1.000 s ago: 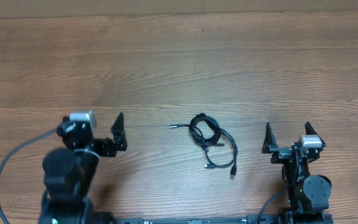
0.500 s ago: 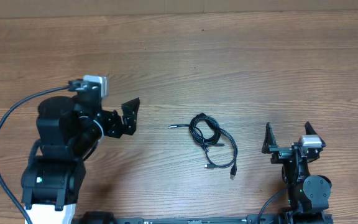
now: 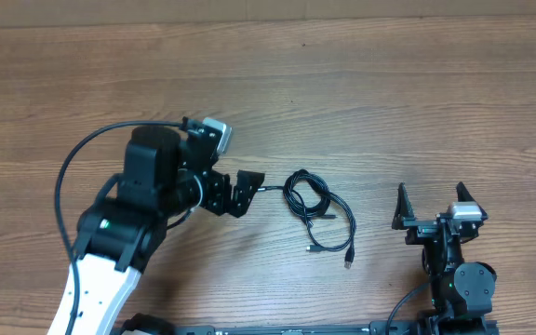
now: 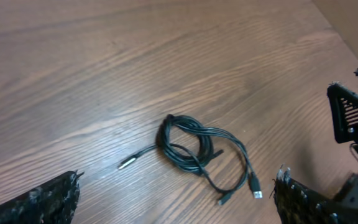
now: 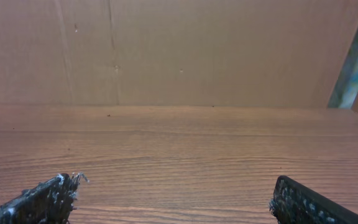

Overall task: Untangle cables
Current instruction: 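Move the left gripper toward the black cable bundle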

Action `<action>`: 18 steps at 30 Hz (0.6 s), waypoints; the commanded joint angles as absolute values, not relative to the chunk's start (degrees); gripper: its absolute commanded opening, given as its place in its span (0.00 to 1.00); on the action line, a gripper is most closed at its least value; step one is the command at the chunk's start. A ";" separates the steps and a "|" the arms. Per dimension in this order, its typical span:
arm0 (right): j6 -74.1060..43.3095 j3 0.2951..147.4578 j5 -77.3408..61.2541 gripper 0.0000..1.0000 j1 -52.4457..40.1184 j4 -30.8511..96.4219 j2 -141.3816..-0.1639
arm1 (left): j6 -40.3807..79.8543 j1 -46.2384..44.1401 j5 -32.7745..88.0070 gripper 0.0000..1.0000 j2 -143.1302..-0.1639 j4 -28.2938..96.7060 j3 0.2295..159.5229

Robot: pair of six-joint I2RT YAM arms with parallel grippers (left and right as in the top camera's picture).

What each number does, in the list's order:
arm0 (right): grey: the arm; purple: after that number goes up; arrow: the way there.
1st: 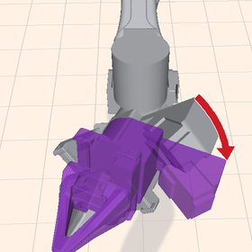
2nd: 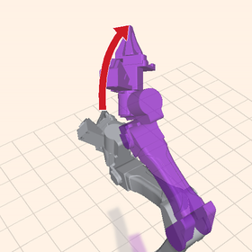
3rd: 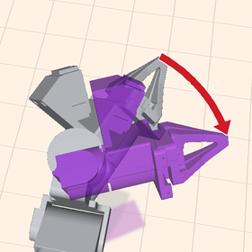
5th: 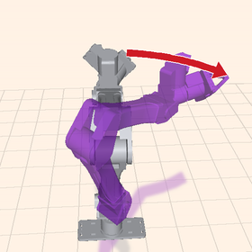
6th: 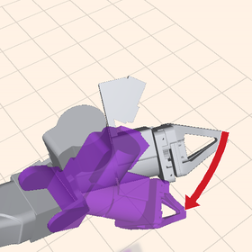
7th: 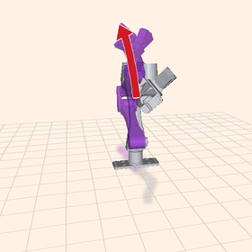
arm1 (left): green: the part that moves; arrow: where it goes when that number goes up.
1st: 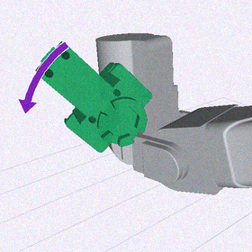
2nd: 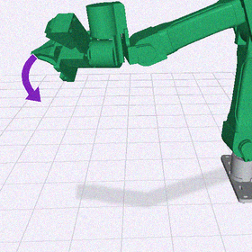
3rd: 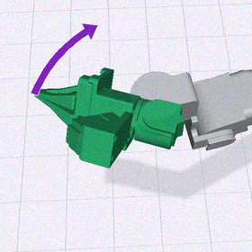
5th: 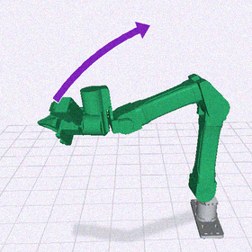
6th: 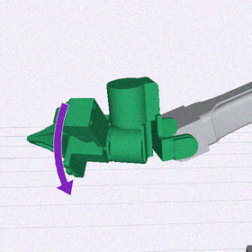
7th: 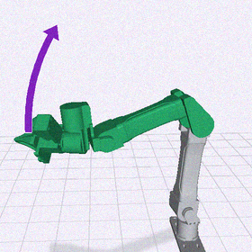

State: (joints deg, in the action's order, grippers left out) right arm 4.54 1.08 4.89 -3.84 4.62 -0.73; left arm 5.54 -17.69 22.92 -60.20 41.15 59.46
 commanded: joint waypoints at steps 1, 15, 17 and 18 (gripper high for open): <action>4.58 0.49 4.80 1.00 -4.05 4.34 -0.16 | 6.79 -18.11 30.24 1.00 -65.47 39.13 60.90; 4.58 0.49 4.80 1.00 -4.05 4.34 -0.16 | 2.11 -27.70 19.31 0.89 -80.73 30.11 60.90; 4.58 0.49 4.80 1.00 -4.05 4.34 -0.16 | 2.11 -29.28 17.76 0.83 -82.17 27.99 60.90; 4.58 0.49 4.80 1.00 -4.05 4.34 -0.16 | 2.07 -29.76 17.17 0.81 -82.56 27.40 60.90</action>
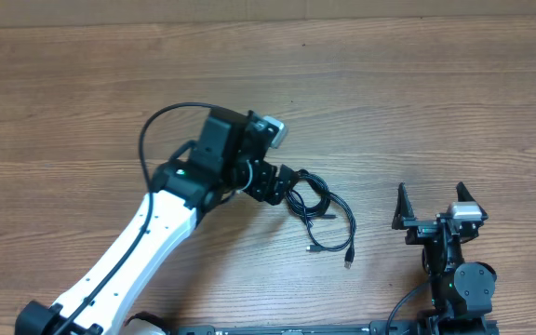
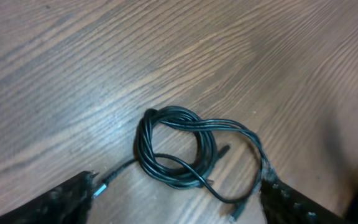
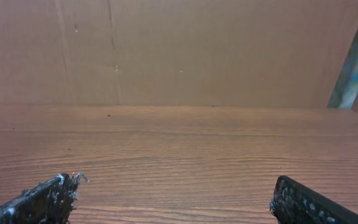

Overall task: Untangle cables
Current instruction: 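Move the left gripper toward the black cable bundle, then grasp the cable bundle with the left gripper and lift it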

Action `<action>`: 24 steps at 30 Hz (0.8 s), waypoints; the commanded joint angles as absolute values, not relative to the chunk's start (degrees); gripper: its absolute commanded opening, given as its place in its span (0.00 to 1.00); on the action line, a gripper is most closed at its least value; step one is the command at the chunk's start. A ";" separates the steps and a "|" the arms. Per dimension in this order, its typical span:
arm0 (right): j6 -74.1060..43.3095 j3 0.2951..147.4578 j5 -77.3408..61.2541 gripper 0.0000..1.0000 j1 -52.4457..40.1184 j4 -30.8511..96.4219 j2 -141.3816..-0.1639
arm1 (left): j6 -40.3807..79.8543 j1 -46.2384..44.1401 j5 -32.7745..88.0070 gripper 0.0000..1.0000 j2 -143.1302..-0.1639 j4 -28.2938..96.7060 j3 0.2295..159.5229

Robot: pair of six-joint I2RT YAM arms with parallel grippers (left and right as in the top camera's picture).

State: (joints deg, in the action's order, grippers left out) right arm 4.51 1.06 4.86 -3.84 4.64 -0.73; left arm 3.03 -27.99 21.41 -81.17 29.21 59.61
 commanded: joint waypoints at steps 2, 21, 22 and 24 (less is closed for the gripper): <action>4.58 0.49 4.80 1.00 -4.05 4.34 -0.16 | 2.07 -30.48 15.88 0.79 -83.48 26.24 60.90; 4.58 0.49 4.80 1.00 -4.05 4.34 -0.16 | 1.87 -32.71 16.10 0.62 -100.29 20.82 60.90; 4.58 0.49 4.80 1.00 -4.05 4.34 -0.16 | 1.87 -32.71 16.08 0.61 -101.06 20.43 60.90; 4.58 0.49 4.80 1.00 -4.05 4.34 -0.16 | 1.87 -32.71 16.10 0.57 -102.56 19.68 60.90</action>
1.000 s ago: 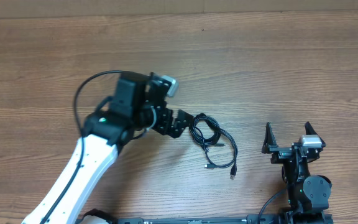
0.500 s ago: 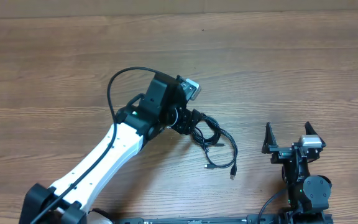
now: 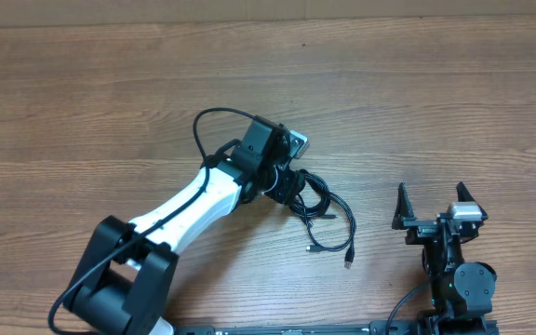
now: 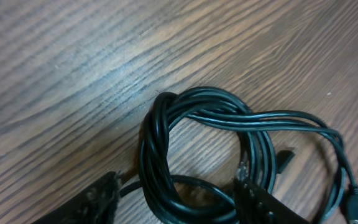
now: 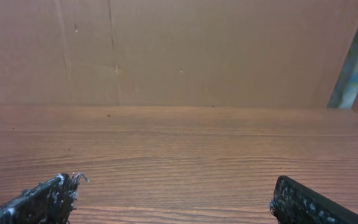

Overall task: Untangle cables
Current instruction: 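Grasp the cable bundle with the left gripper and lift it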

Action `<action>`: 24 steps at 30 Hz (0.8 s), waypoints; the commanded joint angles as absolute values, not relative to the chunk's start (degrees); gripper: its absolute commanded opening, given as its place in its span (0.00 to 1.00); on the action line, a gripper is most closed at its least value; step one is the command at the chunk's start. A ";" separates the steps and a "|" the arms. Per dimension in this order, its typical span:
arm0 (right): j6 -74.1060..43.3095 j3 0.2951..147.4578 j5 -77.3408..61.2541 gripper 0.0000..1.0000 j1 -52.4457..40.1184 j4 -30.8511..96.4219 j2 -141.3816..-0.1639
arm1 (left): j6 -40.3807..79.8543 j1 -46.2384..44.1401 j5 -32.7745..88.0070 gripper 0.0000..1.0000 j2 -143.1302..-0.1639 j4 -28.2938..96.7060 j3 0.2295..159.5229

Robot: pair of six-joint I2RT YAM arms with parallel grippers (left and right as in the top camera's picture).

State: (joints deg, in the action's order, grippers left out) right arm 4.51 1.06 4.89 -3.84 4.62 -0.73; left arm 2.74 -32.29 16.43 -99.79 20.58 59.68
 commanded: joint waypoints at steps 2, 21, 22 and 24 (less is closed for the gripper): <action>4.58 0.49 4.80 1.00 -4.05 4.34 -0.16 | 1.89 -32.71 16.10 0.55 -104.47 18.90 60.90; 4.58 0.49 4.80 1.00 -4.05 4.34 -0.16 | 3.51 -31.40 12.01 0.04 -96.49 25.91 64.55; 4.58 0.49 4.80 1.00 -4.05 4.34 -0.16 | 4.14 -31.42 12.03 0.04 -95.42 26.50 64.55; 4.58 0.49 4.80 1.00 -4.05 4.34 -0.16 | 4.69 -31.53 12.05 0.04 -92.84 29.02 64.55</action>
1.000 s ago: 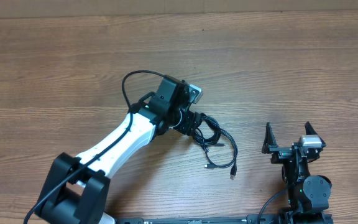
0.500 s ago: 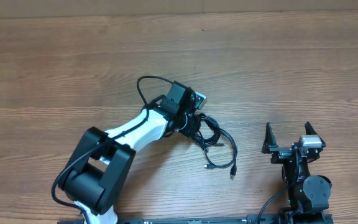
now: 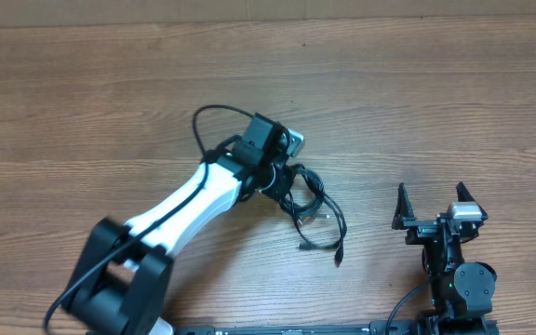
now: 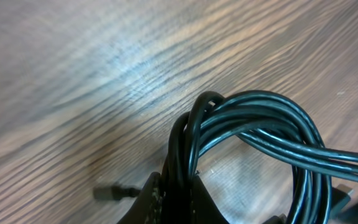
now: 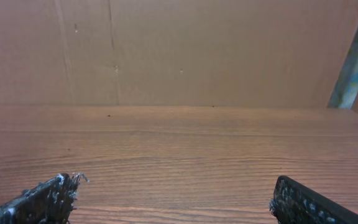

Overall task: Untangle cables
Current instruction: 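Grasp the cable bundle with the left gripper and lift it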

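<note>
A bundle of thin black cables lies knotted in loops at the table's middle, plug ends trailing to the lower right. My left gripper is shut on the left side of the loop. In the left wrist view the black strands run down between the fingers, which press against them. One plug lies on the wood to the left. My right gripper stands open at the lower right, apart from the cables, its fingers wide over bare wood.
The wooden table stretches all round. A brown cardboard wall rises behind the table in the right wrist view. The left arm's own black lead arches above its wrist.
My left gripper has shut on the left side of the cable loop. The bundle has shifted slightly left and its trailing plug ends have drawn in.
My left gripper was open well left of the cable bundle. Then it stood open next to the loop, then open with its fingers astride the loop's left side. Now it is shut on those strands. The right arm has kept still throughout.
</note>
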Action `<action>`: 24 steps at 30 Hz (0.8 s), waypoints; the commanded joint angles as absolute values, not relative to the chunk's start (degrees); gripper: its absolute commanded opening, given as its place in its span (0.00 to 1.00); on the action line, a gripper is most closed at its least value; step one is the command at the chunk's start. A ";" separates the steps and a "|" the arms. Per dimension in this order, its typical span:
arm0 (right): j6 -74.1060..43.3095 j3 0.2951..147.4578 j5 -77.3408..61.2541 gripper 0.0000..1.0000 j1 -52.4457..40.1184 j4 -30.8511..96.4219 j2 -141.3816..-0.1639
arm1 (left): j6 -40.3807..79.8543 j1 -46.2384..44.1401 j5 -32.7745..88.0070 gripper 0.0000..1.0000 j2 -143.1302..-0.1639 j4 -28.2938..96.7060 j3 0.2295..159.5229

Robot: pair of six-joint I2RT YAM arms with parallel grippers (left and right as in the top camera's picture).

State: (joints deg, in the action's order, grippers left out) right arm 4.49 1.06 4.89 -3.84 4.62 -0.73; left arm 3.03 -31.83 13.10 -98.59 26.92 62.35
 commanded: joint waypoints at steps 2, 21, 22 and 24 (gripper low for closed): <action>4.58 0.49 4.80 1.00 -4.05 4.34 -0.16 | 3.42 -31.44 11.94 0.04 -89.78 33.21 64.55; 4.58 0.49 4.80 1.00 -4.05 4.34 -0.16 | -5.74 -28.60 1.91 0.04 -79.72 36.23 64.55; 4.58 0.49 4.80 1.00 -4.05 4.32 -0.16 | -4.05 -28.47 2.15 0.04 -79.72 36.03 64.55; 4.58 0.49 4.80 1.00 -4.05 4.32 -0.16 | -2.00 -28.18 2.28 0.04 -79.72 36.05 64.55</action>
State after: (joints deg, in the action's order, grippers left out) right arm 4.51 1.06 4.89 -3.84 4.62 -0.73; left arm -6.46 -29.02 2.87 -80.58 36.42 63.37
